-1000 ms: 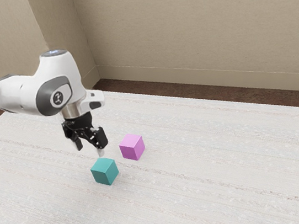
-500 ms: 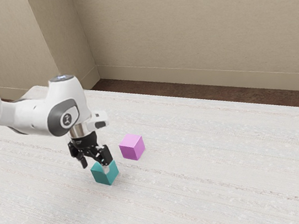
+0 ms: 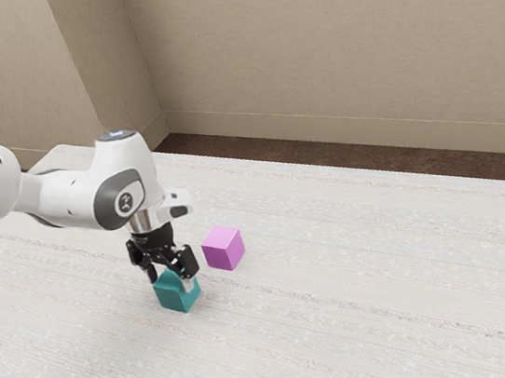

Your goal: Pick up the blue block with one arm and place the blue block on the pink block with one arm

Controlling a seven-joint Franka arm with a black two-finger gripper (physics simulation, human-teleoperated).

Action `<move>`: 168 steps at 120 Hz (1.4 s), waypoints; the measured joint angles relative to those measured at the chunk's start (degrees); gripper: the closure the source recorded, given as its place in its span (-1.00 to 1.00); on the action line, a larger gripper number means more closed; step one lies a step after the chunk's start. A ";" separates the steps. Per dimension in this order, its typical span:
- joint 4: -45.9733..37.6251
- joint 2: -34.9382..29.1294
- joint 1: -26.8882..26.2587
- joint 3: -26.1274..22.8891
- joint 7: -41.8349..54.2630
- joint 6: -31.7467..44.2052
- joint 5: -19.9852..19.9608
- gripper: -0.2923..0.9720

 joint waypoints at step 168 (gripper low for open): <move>1.37 2.11 -0.41 -0.06 1.14 0.81 2.32 -0.10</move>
